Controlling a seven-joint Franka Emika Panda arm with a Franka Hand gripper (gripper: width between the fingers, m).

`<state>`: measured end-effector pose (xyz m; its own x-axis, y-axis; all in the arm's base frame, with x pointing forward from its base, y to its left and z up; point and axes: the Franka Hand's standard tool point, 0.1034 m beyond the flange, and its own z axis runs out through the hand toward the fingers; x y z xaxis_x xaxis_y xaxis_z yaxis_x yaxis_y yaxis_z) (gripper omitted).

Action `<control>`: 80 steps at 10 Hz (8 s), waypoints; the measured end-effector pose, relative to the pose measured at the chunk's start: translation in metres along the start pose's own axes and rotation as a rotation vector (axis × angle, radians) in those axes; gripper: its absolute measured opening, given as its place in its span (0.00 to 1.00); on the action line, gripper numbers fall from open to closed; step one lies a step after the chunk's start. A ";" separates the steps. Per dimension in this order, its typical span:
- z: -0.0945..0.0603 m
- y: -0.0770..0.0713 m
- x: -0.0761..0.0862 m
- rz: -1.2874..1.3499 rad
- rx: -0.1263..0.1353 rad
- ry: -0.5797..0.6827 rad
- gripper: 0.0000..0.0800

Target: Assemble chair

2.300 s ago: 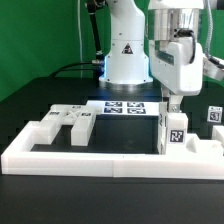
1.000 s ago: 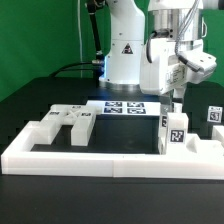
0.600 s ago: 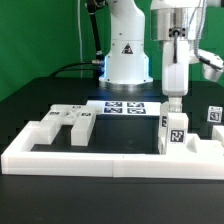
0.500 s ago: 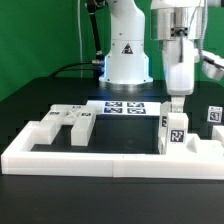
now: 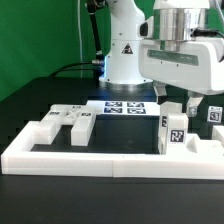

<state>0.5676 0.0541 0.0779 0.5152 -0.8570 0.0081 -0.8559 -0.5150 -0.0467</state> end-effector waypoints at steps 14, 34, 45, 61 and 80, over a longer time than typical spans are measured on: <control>0.001 0.006 0.011 -0.538 -0.011 0.017 0.36; 0.000 0.011 0.001 0.900 -0.022 -0.002 0.75; -0.010 -0.016 -0.015 0.859 0.010 -0.009 0.81; 0.036 -0.046 -0.027 0.774 -0.012 0.057 0.81; 0.055 -0.024 -0.038 0.726 -0.021 0.089 0.81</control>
Offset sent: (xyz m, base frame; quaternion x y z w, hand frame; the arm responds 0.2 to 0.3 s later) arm -0.0004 -0.0048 -0.0020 0.0073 0.0048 -0.2222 0.9750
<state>0.5713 0.1000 0.0240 -0.1875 -0.9802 0.0634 -0.9815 0.1844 -0.0519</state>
